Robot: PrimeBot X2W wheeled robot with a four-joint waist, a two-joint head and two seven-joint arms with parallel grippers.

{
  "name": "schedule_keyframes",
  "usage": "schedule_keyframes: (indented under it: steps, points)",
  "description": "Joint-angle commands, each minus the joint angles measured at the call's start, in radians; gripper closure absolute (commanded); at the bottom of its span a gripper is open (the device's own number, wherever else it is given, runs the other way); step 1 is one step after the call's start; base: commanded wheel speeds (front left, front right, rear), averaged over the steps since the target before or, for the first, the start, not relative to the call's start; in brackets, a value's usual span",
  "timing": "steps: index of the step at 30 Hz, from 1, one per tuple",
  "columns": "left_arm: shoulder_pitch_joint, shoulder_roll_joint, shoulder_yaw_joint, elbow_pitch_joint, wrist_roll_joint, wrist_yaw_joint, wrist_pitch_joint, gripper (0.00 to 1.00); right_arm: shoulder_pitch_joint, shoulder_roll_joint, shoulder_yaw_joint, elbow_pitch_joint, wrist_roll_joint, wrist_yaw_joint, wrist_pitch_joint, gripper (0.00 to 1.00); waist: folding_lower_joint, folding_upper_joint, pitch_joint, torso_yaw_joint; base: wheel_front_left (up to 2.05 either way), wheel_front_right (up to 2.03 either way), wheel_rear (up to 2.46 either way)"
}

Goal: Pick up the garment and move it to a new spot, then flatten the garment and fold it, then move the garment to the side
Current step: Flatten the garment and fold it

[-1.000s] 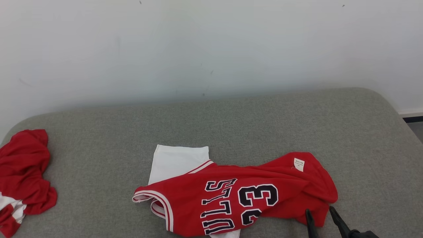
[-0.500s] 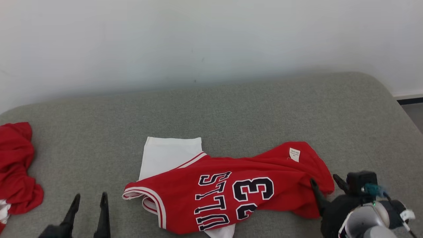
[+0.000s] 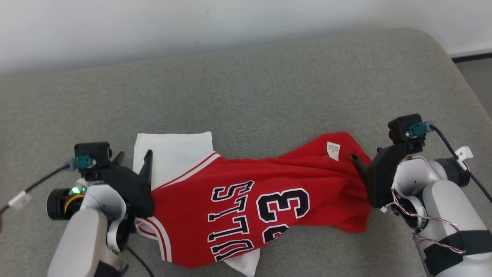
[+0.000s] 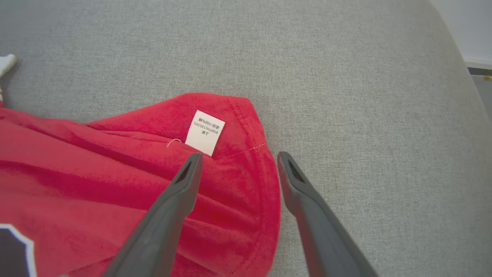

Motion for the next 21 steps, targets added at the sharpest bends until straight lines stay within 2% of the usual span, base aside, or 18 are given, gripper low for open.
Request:
schedule_keyframes:
  steps: [1, 12, 21]
  points:
    - [-0.052, 0.008, -0.003, 0.026, 0.005, 0.019, 0.044, 0.0, -0.032, -0.01, 0.016, 0.008, 0.006, -0.003, 0.021, 0.0, -0.0003, -0.0002, 0.078, -0.044, 0.0, 0.0, 0.0]
    - [-0.176, 0.048, 0.0, 0.094, 0.025, 0.094, 0.179, 0.0, -0.105, -0.017, 0.056, 0.02, 0.017, -0.003, 0.068, 0.0, -0.0003, -0.0002, 0.135, -0.071, 0.0, 0.0, 0.0]
    - [-0.171, 0.087, -0.005, 0.111, 0.021, 0.106, 0.267, 0.0, -0.101, -0.021, 0.066, 0.009, 0.019, -0.003, 0.093, 0.0, -0.0003, -0.0002, 0.145, -0.089, 0.0, 0.0, 0.0]
